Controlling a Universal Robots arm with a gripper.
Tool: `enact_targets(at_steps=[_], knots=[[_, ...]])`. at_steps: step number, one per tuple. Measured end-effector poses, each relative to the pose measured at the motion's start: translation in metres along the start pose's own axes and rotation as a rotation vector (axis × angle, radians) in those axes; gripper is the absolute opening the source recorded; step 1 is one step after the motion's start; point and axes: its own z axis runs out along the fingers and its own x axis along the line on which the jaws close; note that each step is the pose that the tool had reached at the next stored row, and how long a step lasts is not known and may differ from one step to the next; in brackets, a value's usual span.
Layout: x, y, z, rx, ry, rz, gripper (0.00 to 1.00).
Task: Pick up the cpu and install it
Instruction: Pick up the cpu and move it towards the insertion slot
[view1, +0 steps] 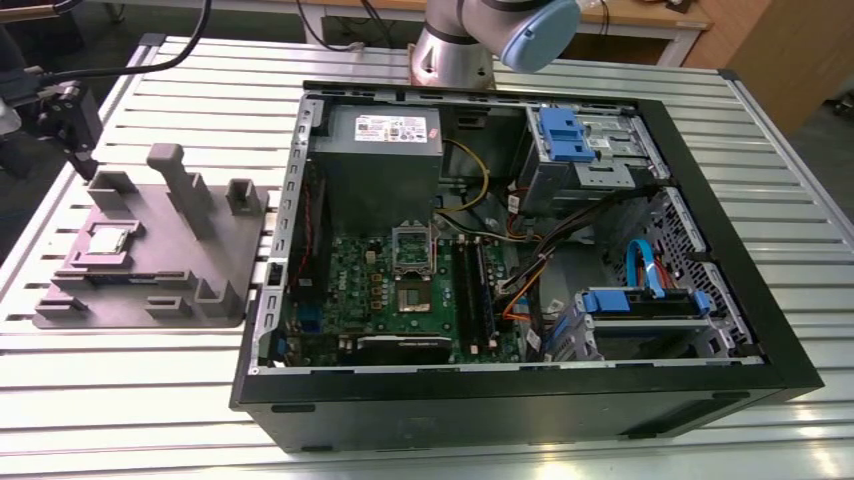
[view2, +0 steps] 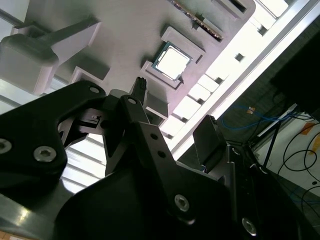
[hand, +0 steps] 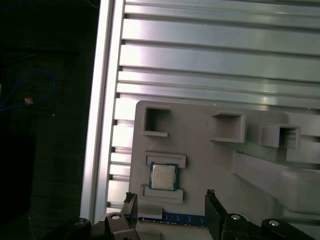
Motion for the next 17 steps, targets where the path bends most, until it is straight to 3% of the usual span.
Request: enact_targets(at_steps=[3, 10, 17], knots=[[0.0000, -0.0008, 0.0024, 0.0054, 0.0017, 0.000, 0.65], [0.0000, -0.0026, 0.0138, 0.0029, 0.0013, 0.000, 0.65], [0.0016, -0.0027, 0.0163, 0.0030, 0.0008, 0.000, 0.65]])
